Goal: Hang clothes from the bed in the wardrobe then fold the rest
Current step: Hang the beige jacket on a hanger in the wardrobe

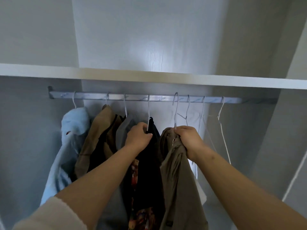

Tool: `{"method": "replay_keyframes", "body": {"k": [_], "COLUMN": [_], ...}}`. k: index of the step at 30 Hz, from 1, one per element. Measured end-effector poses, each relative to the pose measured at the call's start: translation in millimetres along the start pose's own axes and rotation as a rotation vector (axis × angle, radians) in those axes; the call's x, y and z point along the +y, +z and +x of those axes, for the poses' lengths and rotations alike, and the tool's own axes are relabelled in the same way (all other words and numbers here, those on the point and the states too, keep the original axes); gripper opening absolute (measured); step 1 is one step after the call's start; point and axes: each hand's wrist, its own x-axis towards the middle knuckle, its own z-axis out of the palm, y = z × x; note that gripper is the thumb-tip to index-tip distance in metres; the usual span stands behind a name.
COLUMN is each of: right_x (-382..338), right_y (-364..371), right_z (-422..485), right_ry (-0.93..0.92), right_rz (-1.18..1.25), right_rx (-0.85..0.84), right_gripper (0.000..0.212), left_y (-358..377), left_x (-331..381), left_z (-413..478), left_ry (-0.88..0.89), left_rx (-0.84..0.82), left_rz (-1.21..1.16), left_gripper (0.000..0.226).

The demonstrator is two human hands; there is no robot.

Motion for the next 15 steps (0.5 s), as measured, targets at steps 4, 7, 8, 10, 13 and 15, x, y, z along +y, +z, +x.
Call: {"method": "replay_keyframes", "body": {"k": [4, 7, 8, 10, 13, 15], "right_x": [-9, -9, -9, -6, 7, 22], "right_y": [18, 27, 29, 31, 31, 30], "right_z": [55, 89, 98, 115, 134, 143], "right_ry": [-0.035, -0.056, -0.059, -0.049, -0.020, 0.019], "right_rz": [-0.038, -0.070, -0.072, -0.082, -0.165, -0.223], "right_rx": [0.066, 0.081, 0.081, 0.081, 0.092, 0.096], "right_gripper": [0.019, 0.026, 0.027, 0.027, 0.027, 0.024], "left_y": [6, 15, 17, 20, 25, 29], "left_x": [-12, -16, -18, -26, -38, -44], "left_z": [57, 82, 87, 93, 92, 89], "left_ry": [-0.108, -0.107, -0.100, -0.095, -0.053, -0.036], "left_rx": [-0.150, -0.239, -0.248, -0.259, -0.233, -0.187], "left_rz": [-0.105, -0.142, -0.160, -0.220, -0.269, -0.282], "left_gripper": [0.060, 0.036, 0.029, 0.017, 0.008, 0.015]}}
